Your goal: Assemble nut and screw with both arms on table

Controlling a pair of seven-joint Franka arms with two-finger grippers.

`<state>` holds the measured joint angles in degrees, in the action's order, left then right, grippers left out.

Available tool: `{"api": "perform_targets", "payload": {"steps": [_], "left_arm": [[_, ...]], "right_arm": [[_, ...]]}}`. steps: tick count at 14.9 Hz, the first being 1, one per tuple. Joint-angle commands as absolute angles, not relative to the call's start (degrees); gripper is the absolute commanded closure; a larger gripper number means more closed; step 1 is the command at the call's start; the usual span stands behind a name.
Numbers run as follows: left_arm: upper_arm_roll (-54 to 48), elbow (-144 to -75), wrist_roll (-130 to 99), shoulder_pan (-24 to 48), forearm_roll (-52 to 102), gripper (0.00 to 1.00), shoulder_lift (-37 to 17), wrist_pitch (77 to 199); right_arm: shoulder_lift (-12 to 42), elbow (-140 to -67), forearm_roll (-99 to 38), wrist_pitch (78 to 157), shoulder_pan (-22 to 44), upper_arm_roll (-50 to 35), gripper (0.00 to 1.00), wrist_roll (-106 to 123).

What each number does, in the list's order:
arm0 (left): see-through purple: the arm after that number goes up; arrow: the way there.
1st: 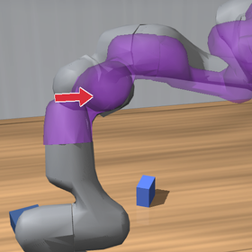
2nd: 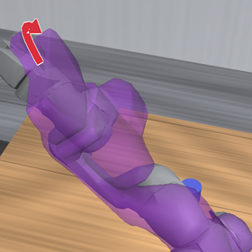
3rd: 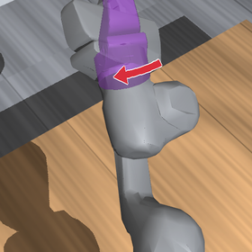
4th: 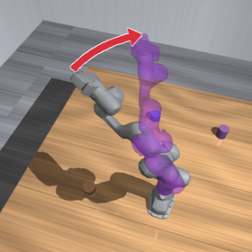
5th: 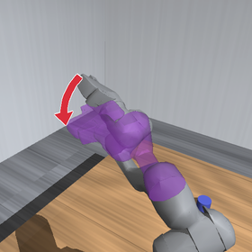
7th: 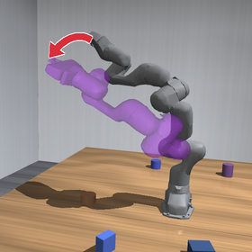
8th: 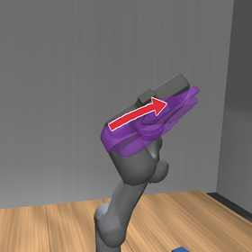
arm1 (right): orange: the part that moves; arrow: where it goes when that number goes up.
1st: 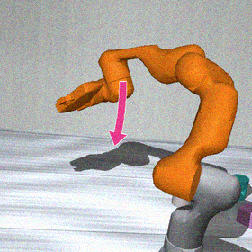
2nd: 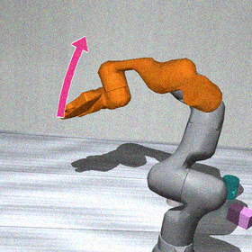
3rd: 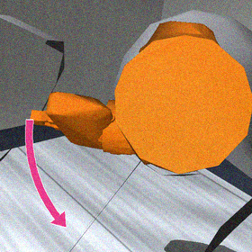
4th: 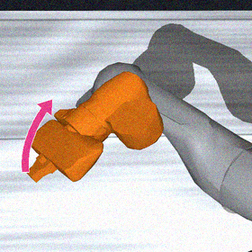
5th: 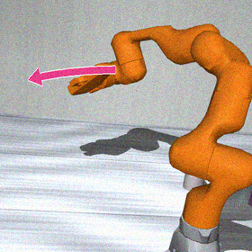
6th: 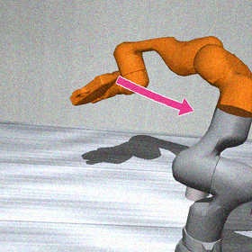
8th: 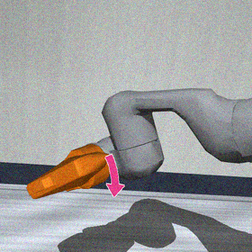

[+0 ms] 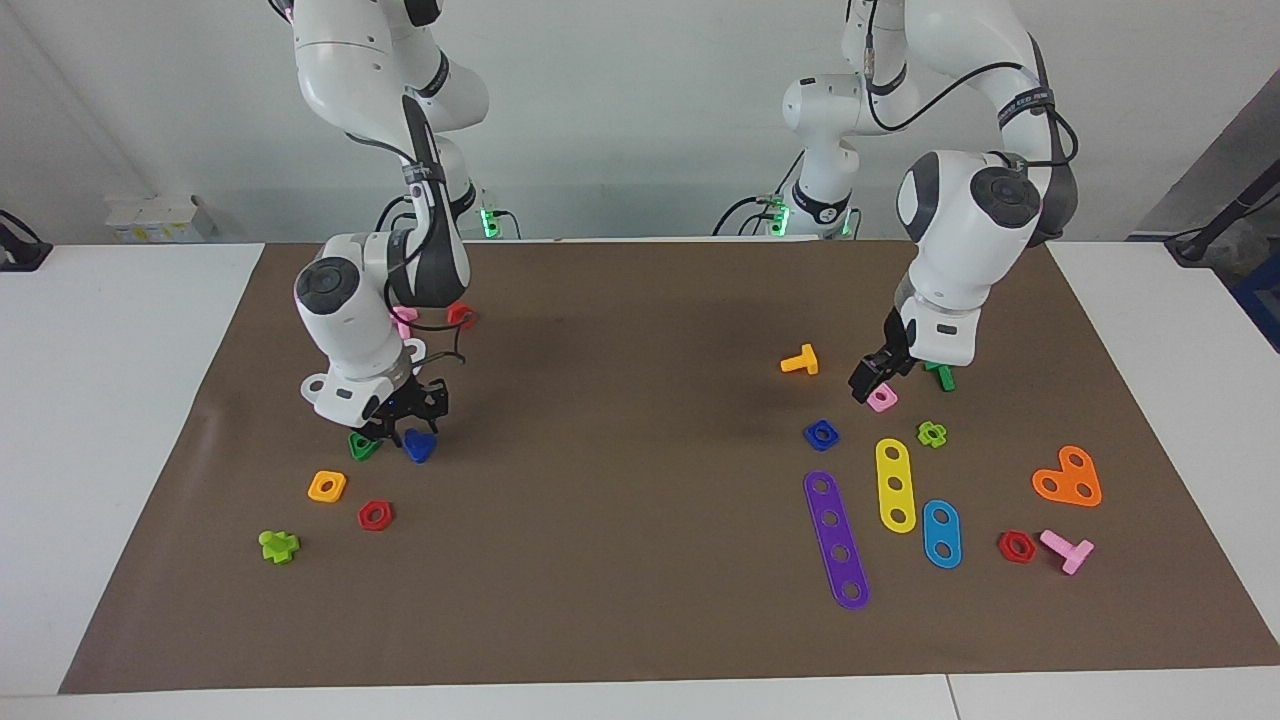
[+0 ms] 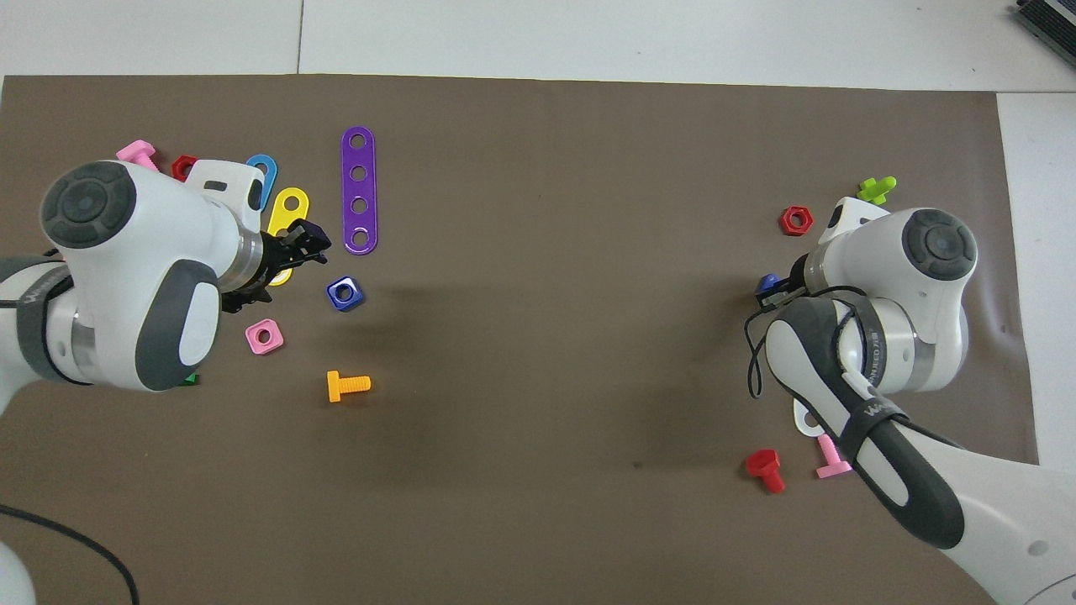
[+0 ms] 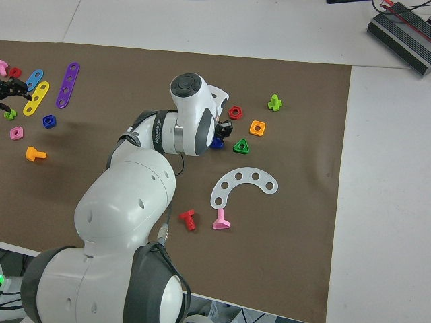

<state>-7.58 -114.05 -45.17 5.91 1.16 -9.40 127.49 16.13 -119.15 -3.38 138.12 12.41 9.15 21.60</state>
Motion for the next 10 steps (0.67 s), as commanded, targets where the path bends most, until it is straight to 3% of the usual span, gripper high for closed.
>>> {"api": "perform_targets", "payload": {"steps": [1, 6, 10], "left_arm": [[-6.7, -116.2, -47.1, 8.2, 1.7, 0.09, -11.5, 133.0], [-6.6, -117.2, -47.5, 10.2, 1.1, 0.16, -16.0, 138.2], [-6.5, -118.3, -47.3, 10.1, -1.0, 0.18, -16.2, 138.1]], "right_arm": [[16.3, -119.7, -4.6, 139.8, 12.1, 8.7, 0.53, 22.1], [16.4, -118.8, -4.7, 139.5, 12.0, 8.7, 0.53, 22.0], [16.4, -117.7, -7.6, 139.0, 12.0, 8.7, 0.53, 22.0]]}}
